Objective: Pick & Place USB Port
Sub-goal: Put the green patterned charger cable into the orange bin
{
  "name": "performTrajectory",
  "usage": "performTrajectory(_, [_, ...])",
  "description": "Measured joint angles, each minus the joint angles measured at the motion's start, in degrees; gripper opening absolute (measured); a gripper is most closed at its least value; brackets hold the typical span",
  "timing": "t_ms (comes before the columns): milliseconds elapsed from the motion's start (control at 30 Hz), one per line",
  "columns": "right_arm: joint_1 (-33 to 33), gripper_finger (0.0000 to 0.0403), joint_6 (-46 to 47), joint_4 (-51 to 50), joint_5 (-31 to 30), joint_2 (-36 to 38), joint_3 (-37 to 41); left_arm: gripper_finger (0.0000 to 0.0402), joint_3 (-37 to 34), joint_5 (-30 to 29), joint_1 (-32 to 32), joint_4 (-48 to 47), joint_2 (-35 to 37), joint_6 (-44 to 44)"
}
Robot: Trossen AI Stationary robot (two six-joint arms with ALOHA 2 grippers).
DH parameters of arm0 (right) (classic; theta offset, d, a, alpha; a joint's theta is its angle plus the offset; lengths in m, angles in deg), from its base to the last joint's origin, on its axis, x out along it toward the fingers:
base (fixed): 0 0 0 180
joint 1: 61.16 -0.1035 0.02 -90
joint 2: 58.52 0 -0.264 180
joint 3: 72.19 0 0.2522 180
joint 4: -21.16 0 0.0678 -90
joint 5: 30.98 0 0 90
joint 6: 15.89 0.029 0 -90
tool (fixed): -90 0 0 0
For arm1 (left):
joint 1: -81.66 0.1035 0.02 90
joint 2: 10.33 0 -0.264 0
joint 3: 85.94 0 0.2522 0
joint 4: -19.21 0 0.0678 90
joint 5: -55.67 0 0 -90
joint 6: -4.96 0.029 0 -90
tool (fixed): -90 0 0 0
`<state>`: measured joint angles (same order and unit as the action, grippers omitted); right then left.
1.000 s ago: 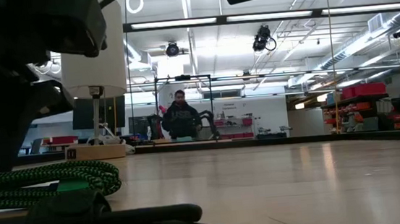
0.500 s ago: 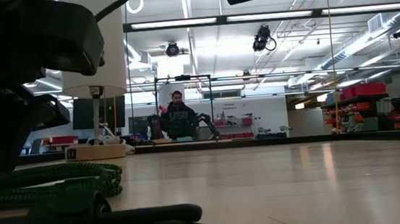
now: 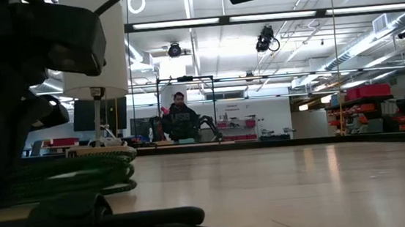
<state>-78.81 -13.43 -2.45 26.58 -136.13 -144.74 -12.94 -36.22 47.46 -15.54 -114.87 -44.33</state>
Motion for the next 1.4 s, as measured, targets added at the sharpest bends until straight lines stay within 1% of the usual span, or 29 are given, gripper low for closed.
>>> performTrajectory(67, [0.0,0.0164,-0.02,0.0,-0.03,0.0,0.0,0.0016,0.06,-1.86,-0.4,-0.95,1.5,-0.15])
performTrajectory(167, [0.0,0.0164,-0.02,0.0,-0.03,0.01,0.0,0.0016,3.24,-5.55,-1.52,-3.63,4.88,0.08])
performTrajectory(233, [0.0,0.0164,-0.02,-0.02,-0.03,0.01,0.0,0.0016,6.83,-8.34,-2.86,-8.34,6.66,0.23])
performTrajectory(333, [0.0,0.0164,-0.02,-0.07,-0.03,-0.01,0.0,0.0016,13.19,-13.01,-5.96,-19.62,7.87,-2.77])
performTrajectory(467, [0.0,0.0164,-0.02,-0.4,0.0,-0.01,0.0,0.0015,22.44,-19.38,-11.86,-32.31,8.05,-11.0])
performTrajectory(567, [0.0,0.0164,-0.02,-0.42,0.05,-0.01,0.0,0.0015,27.1,-23.74,-16.74,-37.11,8.06,-16.94])
performTrajectory(700, [0.0,0.0164,-0.02,-0.42,0.35,-0.01,0.0,0.0015,30.14,-29.03,-23.62,-43.13,8.15,-26.42])
performTrajectory(833, [0.0,0.0164,-0.02,-0.41,0.41,-0.01,0.0,0.0015,30.17,-32.41,-28.91,-48.07,7.8,-37.45])
performTrajectory(1033, [0.0,0.0164,-0.02,-0.42,0.41,-0.01,0.0,0.0015,30.15,-30.28,-34.12,-54.63,6.0,-50.86])
performTrajectory(1133, [0.0,0.0164,-0.02,-0.42,0.41,-0.01,0.0,0.0015,30.15,-29.41,-36.12,-55.7,5.11,-54.82])
performTrajectory(1233, [0.0,0.0164,-0.01,-0.44,0.41,-0.01,0.0,0.0015,30.15,-25.15,-37.91,-57.62,4.01,-58.94])
performTrajectory(1300, [0.0,0.0164,0.0,-0.44,0.41,-0.01,0.0,0.0015,30.15,-23.49,-39.13,-59.8,3.24,-62.27])
performTrajectory(1400, [0.0,0.0164,0.0,-0.42,0.41,-0.01,0.0,0.0015,29.75,-23.46,-40.64,-60.66,2.54,-66.19])
